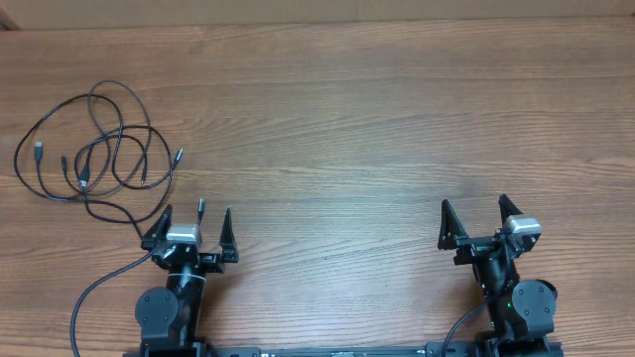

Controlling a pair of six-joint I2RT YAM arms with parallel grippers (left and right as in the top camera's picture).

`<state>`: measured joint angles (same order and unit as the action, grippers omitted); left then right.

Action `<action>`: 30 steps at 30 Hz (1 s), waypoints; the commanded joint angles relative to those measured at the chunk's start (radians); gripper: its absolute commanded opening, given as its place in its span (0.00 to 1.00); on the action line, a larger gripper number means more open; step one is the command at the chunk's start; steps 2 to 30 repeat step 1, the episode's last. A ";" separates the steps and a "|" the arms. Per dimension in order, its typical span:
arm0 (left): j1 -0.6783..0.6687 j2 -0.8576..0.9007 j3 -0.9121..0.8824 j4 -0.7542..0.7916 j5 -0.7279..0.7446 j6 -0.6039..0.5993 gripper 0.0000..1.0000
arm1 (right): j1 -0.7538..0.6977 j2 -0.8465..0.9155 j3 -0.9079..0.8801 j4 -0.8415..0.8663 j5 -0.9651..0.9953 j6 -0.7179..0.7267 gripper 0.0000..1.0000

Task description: Untangle cables

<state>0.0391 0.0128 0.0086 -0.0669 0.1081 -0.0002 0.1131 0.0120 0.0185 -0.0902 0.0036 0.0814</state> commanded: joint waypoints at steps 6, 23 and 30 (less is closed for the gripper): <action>-0.006 -0.009 -0.004 -0.003 -0.011 0.000 0.99 | 0.005 -0.009 -0.011 0.006 -0.006 -0.004 1.00; -0.006 -0.009 -0.004 -0.003 -0.011 0.000 0.99 | 0.005 -0.009 -0.011 0.006 -0.006 -0.004 1.00; -0.006 -0.009 -0.004 -0.003 -0.011 0.000 0.99 | 0.005 -0.009 -0.011 0.006 -0.006 -0.004 1.00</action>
